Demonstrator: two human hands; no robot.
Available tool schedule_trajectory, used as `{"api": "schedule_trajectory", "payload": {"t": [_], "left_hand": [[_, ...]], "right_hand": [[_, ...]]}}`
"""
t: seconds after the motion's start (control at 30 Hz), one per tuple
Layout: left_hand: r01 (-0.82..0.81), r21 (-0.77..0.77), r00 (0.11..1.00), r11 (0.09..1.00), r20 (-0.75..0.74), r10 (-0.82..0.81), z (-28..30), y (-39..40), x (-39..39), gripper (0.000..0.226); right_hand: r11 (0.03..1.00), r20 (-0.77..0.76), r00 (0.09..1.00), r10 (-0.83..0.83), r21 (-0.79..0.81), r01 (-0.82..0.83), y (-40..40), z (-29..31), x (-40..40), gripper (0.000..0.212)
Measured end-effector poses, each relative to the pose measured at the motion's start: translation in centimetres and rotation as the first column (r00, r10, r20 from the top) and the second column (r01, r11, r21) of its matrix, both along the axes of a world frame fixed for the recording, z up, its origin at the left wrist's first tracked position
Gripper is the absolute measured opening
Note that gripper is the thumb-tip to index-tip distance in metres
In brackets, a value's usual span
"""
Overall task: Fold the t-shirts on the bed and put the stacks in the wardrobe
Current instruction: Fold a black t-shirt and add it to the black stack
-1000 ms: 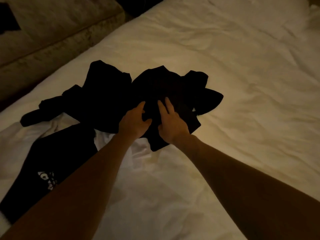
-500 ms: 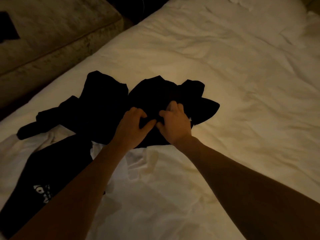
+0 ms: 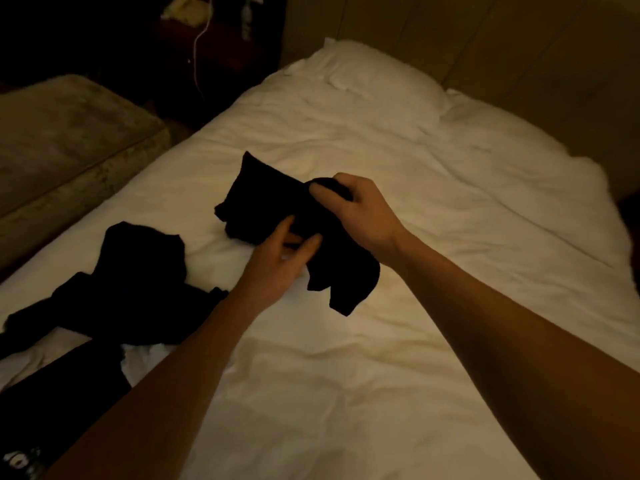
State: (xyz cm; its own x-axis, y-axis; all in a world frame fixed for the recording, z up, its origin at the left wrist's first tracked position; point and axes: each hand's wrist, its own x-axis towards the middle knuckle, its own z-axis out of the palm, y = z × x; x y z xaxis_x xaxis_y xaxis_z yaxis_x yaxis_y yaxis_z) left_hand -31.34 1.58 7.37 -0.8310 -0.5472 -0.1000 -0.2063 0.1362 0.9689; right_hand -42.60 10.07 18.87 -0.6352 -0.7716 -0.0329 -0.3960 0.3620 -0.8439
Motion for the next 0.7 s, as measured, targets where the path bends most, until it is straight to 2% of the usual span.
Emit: {"api": "schedule_trajectory", "payload": {"t": [0.03,0.1,0.13,0.2,0.3,0.4,0.47,0.5,0.57,0.6,0.63,0.7], "left_hand": [[0.01,0.082,1.0,0.997,-0.029,-0.007,1.1,1.4,-0.7,0.055],[-0.023,0.106,0.999,0.994,-0.034,0.027,3.0,4.1,-1.6,0.06],[-0.064,0.067,0.998,0.996,-0.016,0.065,3.8,5.2,-1.8,0.074],[-0.114,-0.108,0.992,0.988,0.049,0.12,5.2,7.5,-2.1,0.103],[-0.054,-0.296,0.981,0.954,0.163,0.106,7.6,12.1,-1.6,0.118],[-0.065,-0.465,0.978,0.883,0.147,0.15,10.3,16.3,-1.0,0.114],[-0.031,-0.509,0.982,0.86,0.144,0.12,11.8,18.3,-0.5,0.094],[-0.029,-0.443,0.99,0.896,0.111,0.086,11.7,18.9,-0.2,0.076],[0.047,-0.258,0.989,0.965,0.148,-0.009,11.4,20.2,0.8,0.046],[0.057,-0.128,0.991,0.99,0.131,-0.04,11.6,21.0,1.4,0.041],[0.029,0.077,0.995,0.997,0.093,-0.036,12.1,21.9,2.0,0.037],[-0.03,0.302,0.999,0.953,-0.024,0.039,14.3,24.2,3.6,0.027]], "right_hand": [[0.999,0.059,0.998,-0.03,-0.036,0.032,1.3,1.4,0.0,0.026],[0.995,0.121,0.991,-0.049,-0.078,0.059,4.1,4.1,0.0,0.019],[0.997,0.109,0.993,-0.034,-0.068,0.042,5.5,5.4,0.2,0.016],[1.0,0.071,0.997,0.017,-0.014,-0.016,8.3,8.0,0.8,0.014],[1.0,0.131,0.991,0.016,-0.021,-0.013,12.3,10.8,2.3,0.019],[0.988,0.318,0.947,-0.052,-0.121,0.095,16.2,12.5,4.2,0.025],[0.966,0.423,0.903,-0.078,-0.191,0.173,18.7,13.1,5.4,0.027],[0.949,0.471,0.877,-0.094,-0.223,0.222,20.0,13.2,6.1,0.026],[0.896,0.561,0.815,-0.144,-0.276,0.349,22.9,13.5,7.3,0.023],[0.863,0.6,0.784,-0.16,-0.3,0.406,24.4,14.0,7.9,0.022],[0.829,0.632,0.756,-0.167,-0.326,0.455,25.9,14.7,8.4,0.021],[0.758,0.688,0.708,-0.162,-0.372,0.535,28.6,16.4,9.4,0.02]]}}
